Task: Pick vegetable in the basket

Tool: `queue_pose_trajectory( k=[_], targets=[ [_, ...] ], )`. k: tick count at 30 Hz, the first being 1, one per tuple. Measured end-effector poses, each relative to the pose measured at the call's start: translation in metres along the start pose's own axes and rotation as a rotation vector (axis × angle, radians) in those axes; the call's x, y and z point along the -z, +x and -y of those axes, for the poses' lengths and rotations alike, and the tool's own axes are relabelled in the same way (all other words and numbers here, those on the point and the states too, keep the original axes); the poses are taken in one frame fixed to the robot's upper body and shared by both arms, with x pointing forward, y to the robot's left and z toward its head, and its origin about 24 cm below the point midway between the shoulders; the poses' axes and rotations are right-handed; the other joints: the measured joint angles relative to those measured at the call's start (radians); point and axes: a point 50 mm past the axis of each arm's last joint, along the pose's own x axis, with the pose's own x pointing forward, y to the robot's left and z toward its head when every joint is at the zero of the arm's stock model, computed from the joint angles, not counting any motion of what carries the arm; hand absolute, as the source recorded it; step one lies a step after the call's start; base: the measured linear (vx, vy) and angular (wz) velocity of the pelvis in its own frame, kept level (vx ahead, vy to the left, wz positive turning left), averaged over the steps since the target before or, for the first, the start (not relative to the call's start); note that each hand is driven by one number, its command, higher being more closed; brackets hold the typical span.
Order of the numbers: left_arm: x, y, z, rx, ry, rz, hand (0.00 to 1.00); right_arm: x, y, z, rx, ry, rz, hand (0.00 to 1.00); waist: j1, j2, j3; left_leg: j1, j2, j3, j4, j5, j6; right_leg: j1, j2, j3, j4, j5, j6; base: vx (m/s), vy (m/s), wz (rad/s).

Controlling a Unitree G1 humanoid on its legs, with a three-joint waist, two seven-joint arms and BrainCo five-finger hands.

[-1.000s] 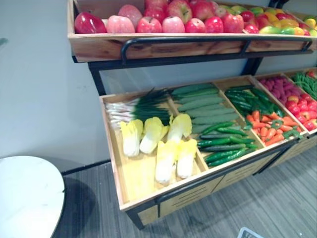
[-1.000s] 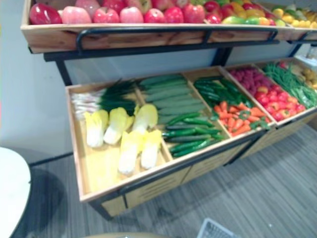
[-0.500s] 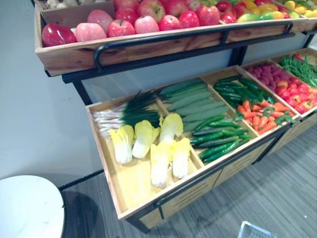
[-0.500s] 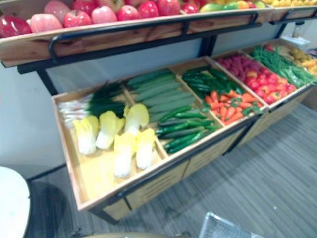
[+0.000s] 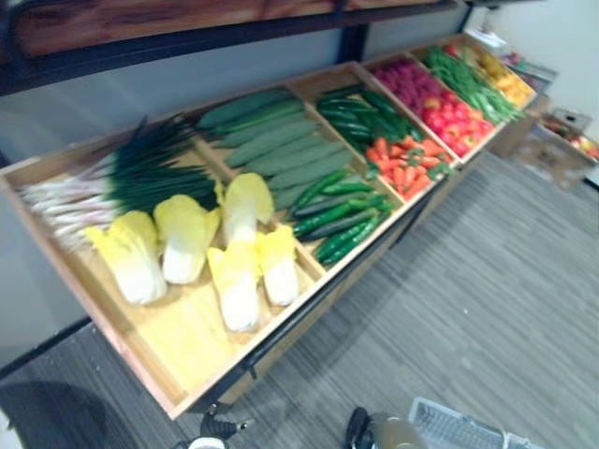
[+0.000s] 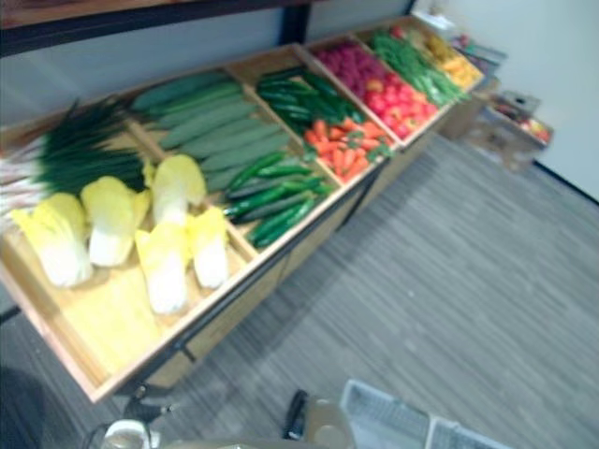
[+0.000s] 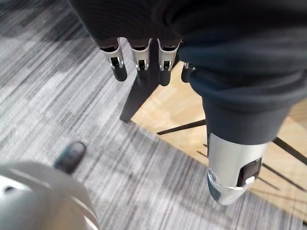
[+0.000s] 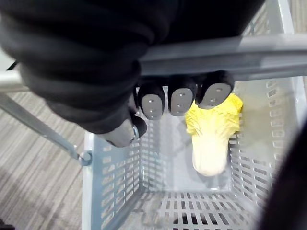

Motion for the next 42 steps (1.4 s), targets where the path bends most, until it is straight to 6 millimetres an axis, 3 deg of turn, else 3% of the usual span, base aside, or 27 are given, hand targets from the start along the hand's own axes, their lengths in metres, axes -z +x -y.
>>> queue_pose_trajectory(
  k=[1,3,4,5,6,7,8,9,10,11,14,17,18,20,21,24,28,30,31,32,34,35,37,39,40,41,42],
  targets=[
    [0.004,0.0,-0.002,0.002,0.009,-0.015,0.0,0.002,0.0,0.0,0.001,0.007,-0.017,1.0,-0.02,-0.006,0.002,0.007,-0.022,0.008,0.012,0.004,0.008,0.001,-0.072,-0.015,0.251,-0.119,0.021,-0.03,0.026,-0.44],
    [0.012,-0.001,-0.008,-0.009,0.016,-0.037,0.0,0.013,-0.001,0.0,-0.004,-0.002,-0.064,1.0,-0.01,-0.03,-0.014,-0.005,-0.011,0.056,0.081,0.0,0.014,0.047,-0.121,-0.03,0.318,-0.122,0.025,0.05,-0.102,-0.67],
    [0.023,-0.003,-0.013,-0.021,-0.001,-0.074,0.0,0.002,0.001,-0.008,-0.033,-0.021,-0.038,1.0,-0.008,-0.04,-0.02,-0.027,0.025,0.117,0.171,-0.008,0.023,0.04,-0.089,-0.067,0.262,-0.103,0.008,-0.04,-0.17,-1.5],
    [0.03,-0.006,-0.007,-0.005,-0.014,-0.105,0.0,-0.011,0.002,-0.018,-0.06,-0.057,0.006,1.0,0.005,-0.036,-0.028,-0.085,0.012,0.141,0.181,-0.058,0.007,0.071,-0.041,-0.042,0.078,-0.075,-0.025,-0.12,-0.137,-1.47],
    [0.029,-0.007,-0.002,0.007,-0.022,-0.105,0.0,-0.017,0.004,-0.02,-0.064,-0.071,0.023,1.0,0.014,-0.024,-0.037,-0.1,-0.037,0.133,0.077,-0.055,0.024,0.092,-0.032,-0.027,0.027,-0.099,-0.03,-0.23,-0.054,-1.6],
    [0.026,-0.009,0.013,0.039,-0.041,-0.089,0.0,-0.034,0.008,-0.016,-0.056,-0.096,0.06,1.0,0.02,-0.008,-0.028,-0.101,-0.062,0.196,-0.022,0.094,0.114,0.076,-0.072,-0.057,0.108,-0.183,0.007,-0.18,-0.063,-1.68],
    [0.023,-0.006,0.004,0.019,-0.036,-0.085,0.0,-0.04,0.008,-0.023,-0.08,-0.154,0.081,1.0,0.036,-0.06,-0.032,-0.096,-0.081,0.276,0.033,0.063,0.091,0.078,-0.134,-0.062,0.076,-0.249,0.1,-0.1,-0.156,-1.66],
    [0.025,-0.005,-0.003,0.002,-0.025,-0.089,0.0,-0.043,0.008,-0.029,-0.106,-0.174,0.095,1.0,0.039,-0.072,-0.032,-0.109,-0.06,0.298,0.086,0.054,0.102,0.088,-0.137,-0.081,0.045,-0.259,0.114,0.05,-0.247,-1.51],
    [0.025,-0.005,-0.007,-0.011,-0.024,-0.091,0.0,-0.051,0.007,-0.034,-0.12,-0.201,0.122,1.0,0.037,-0.063,-0.033,-0.112,0.03,0.344,0.215,0.007,0.089,0.105,-0.092,-0.123,-0.016,-0.246,0.098,0.08,-0.431,-1.35],
    [0.027,-0.006,-0.002,0.0,-0.031,-0.096,0.0,-0.056,0.008,-0.031,-0.119,-0.25,0.148,1.0,0.037,-0.029,-0.033,-0.097,0.117,0.369,0.315,-0.023,0.081,0.138,-0.036,-0.128,-0.075,-0.237,0.084,0.05,-0.402,-1.24],
    [0.017,-0.008,0.017,0.044,-0.034,-0.062,0.0,-0.053,0.008,-0.018,-0.098,-0.317,0.179,1.0,0.005,0.044,-0.043,-0.07,0.241,0.369,0.421,-0.048,0.052,0.211,0.069,-0.127,-0.185,-0.24,0.05,-0.02,-0.311,-0.57],
    [0.015,-0.009,0.025,0.065,-0.03,-0.059,0.0,-0.048,0.007,-0.015,-0.092,-0.317,0.175,1.0,-0.019,0.076,-0.041,-0.022,0.288,0.386,0.446,-0.028,0.025,0.242,0.118,-0.109,-0.202,-0.243,0.03,-0.04,-0.187,-0.36],
    [0.015,-0.01,0.027,0.075,-0.016,-0.057,0.0,-0.047,0.006,-0.014,-0.086,-0.307,0.181,1.0,-0.018,0.073,-0.033,0.007,0.302,0.382,0.466,-0.007,0.02,0.248,0.132,-0.067,-0.2,-0.258,0.006,-0.04,-0.14,-0.66],
    [0.018,-0.011,0.027,0.073,-0.01,-0.061,0.0,-0.047,0.006,-0.015,-0.093,-0.322,0.189,1.0,-0.016,0.084,-0.037,-0.008,0.307,0.236,0.515,0.049,0.039,0.253,0.137,-0.006,-0.199,-0.262,-0.003,-0.02,-0.118,-1.0],
    [0.022,-0.012,0.028,0.067,-0.003,-0.07,0.0,-0.055,0.005,-0.017,-0.098,-0.323,0.224,1.0,-0.01,0.066,-0.027,-0.055,0.221,-0.029,0.498,0.024,0.002,0.257,0.118,0.076,-0.194,-0.259,-0.01,0.0,-0.049,-1.23],
    [0.028,-0.016,0.032,0.064,0.015,-0.08,0.0,-0.059,0.005,-0.012,-0.089,-0.308,0.252,1.0,0.016,0.066,-0.026,-0.086,0.011,-0.335,0.445,-0.09,-0.007,0.248,0.1,0.243,-0.199,-0.26,-0.03,-0.01,0.051,-1.63],
    [0.023,-0.016,0.032,0.063,0.006,-0.053,0.0,-0.054,0.004,0.0,-0.061,-0.279,0.239,1.0,0.023,0.082,-0.011,-0.188,-0.12,-0.481,0.351,-0.11,-0.006,0.245,0.11,0.354,-0.199,-0.265,-0.023,-0.01,0.129,-1.03],
    [0.015,-0.016,0.039,0.075,-0.005,-0.021,0.0,-0.054,0.005,0.007,-0.046,-0.293,0.244,1.0,0.04,0.119,0.004,-0.209,-0.123,-0.522,0.208,-0.08,-0.022,0.232,0.143,0.409,-0.197,-0.264,-0.02,0.01,0.227,-1.29],
    [0.017,-0.019,0.045,0.084,-0.019,-0.029,0.0,-0.057,0.004,0.005,-0.054,-0.308,0.256,1.0,0.065,0.14,0.002,-0.205,-0.125,-0.504,0.205,-0.062,-0.015,0.198,0.152,0.4,-0.101,-0.265,-0.012,0.14,0.242,-1.23],
    [0.014,-0.017,0.04,0.069,-0.02,-0.016,0.0,-0.056,0.001,0.001,-0.07,-0.315,0.272,1.0,0.063,0.122,0.011,-0.205,-0.132,-0.475,0.212,-0.074,-0.012,0.173,0.136,0.361,-0.007,-0.318,-0.006,0.14,0.16,-0.96],
    [0.009,-0.013,0.031,0.046,-0.018,0.004,0.0,-0.054,-0.001,-0.007,-0.087,-0.301,0.275,1.0,0.069,0.084,0.028,-0.226,-0.142,-0.443,0.282,-0.118,-0.003,0.204,0.117,0.363,-0.039,-0.384,-0.008,0.2,0.147,-0.48],
    [0.009,-0.013,0.031,0.041,-0.029,0.002,0.0,-0.057,-0.002,-0.01,-0.094,-0.31,0.288,1.0,0.066,0.096,0.036,-0.261,-0.11,-0.431,0.38,-0.143,0.007,0.231,0.126,0.393,-0.093,-0.382,0.006,0.23,0.172,-0.45],
    [0.015,-0.014,0.026,0.017,-0.063,-0.022,0.0,-0.057,-0.003,-0.014,-0.107,-0.319,0.29,1.0,0.072,0.072,0.037,-0.346,-0.102,-0.437,0.512,-0.168,0.009,0.274,0.1,0.432,-0.144,-0.377,0.007,0.24,0.189,-0.45],
    [0.022,-0.018,0.031,0.039,-0.041,-0.034,0.0,-0.06,-0.002,-0.01,-0.1,-0.335,0.3,1.0,0.078,0.09,0.01,-0.4,-0.094,-0.455,0.426,-0.117,0.026,0.285,0.086,0.46,-0.163,-0.397,0.016,0.27,0.236,-0.63],
    [0.029,-0.02,0.032,0.047,-0.035,-0.051,0.0,-0.06,-0.002,-0.01,-0.103,-0.339,0.301,1.0,0.091,0.075,-0.009,-0.393,-0.117,-0.445,0.418,-0.152,0.068,0.287,0.051,0.489,-0.155,-0.422,0.025,0.28,0.265,-0.51],
    [0.034,-0.021,0.03,0.047,-0.022,-0.062,0.0,-0.057,-0.003,-0.01,-0.105,-0.341,0.298,1.0,0.088,0.062,-0.038,-0.393,-0.142,-0.442,0.398,-0.178,0.07,0.277,0.035,0.491,-0.144,-0.425,0.019,0.53,0.32,-0.36],
    [0.04,-0.022,0.03,0.056,-0.005,-0.083,0.0,-0.057,-0.003,-0.006,-0.102,-0.336,0.306,1.0,0.078,0.045,-0.065,-0.357,-0.187,-0.423,0.348,-0.185,0.098,0.175,0.012,0.497,0.067,-0.406,0.057,0.46,0.221,-0.01]
  ],
)
